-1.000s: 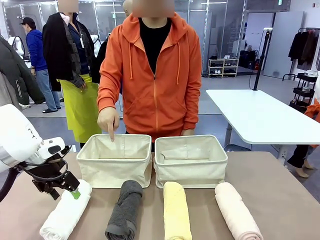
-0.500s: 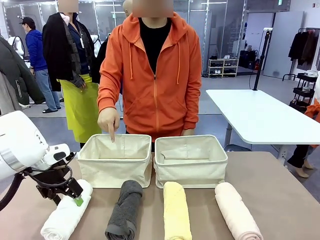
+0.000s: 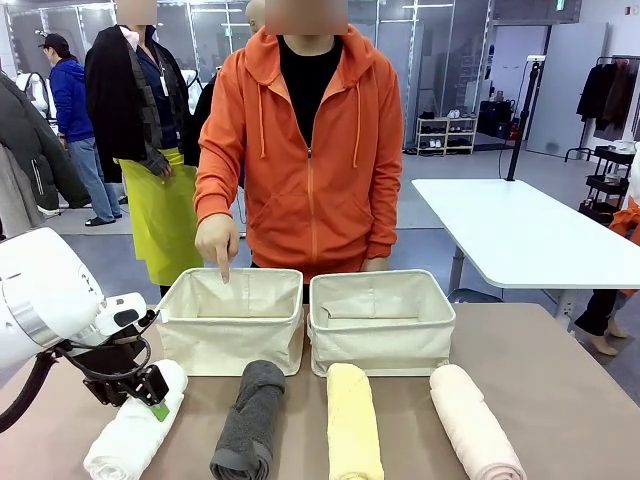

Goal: Divide the towels into two baskets.
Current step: Pick up one hotel-folded towel and place it in the Fabric basket indicated by the person.

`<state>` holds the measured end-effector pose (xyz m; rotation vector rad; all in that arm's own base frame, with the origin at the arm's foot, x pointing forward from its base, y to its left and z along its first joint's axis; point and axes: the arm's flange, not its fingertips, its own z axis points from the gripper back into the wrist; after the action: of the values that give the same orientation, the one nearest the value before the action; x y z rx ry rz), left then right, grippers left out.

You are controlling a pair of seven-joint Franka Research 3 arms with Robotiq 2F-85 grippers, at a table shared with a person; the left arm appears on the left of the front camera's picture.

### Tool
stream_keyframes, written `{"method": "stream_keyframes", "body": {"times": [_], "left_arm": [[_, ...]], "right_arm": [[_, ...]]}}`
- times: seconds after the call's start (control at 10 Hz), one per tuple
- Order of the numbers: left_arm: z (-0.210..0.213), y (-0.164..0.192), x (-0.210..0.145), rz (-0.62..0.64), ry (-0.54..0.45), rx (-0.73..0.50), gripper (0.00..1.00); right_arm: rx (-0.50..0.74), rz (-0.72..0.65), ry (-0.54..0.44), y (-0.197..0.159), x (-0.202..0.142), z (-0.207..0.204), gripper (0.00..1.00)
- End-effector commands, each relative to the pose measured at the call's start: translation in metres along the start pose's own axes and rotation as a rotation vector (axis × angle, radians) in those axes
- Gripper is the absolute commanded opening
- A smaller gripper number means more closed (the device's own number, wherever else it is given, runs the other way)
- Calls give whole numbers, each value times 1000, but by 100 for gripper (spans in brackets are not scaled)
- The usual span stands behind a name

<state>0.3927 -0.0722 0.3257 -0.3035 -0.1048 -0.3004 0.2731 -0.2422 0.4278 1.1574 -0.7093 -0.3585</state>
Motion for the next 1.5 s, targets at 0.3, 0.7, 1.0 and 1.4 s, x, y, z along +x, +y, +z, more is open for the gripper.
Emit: {"method": "stream_keyframes", "body": {"times": [0.3, 0.7, 1.0, 1.4], "left_arm": [[1, -1, 0, 1, -1, -2, 25], [1, -1, 0, 1, -1, -2, 25], [20, -25, 9, -141, 31, 18, 40], [59, -48, 12, -360, 17, 63, 40]], "right_arm": [[14, -1, -6, 3, 0, 2, 100], [14, -1, -6, 3, 0, 2, 100], [14, -1, -6, 3, 0, 2, 100], [14, -1, -6, 3, 0, 2, 100]]}}
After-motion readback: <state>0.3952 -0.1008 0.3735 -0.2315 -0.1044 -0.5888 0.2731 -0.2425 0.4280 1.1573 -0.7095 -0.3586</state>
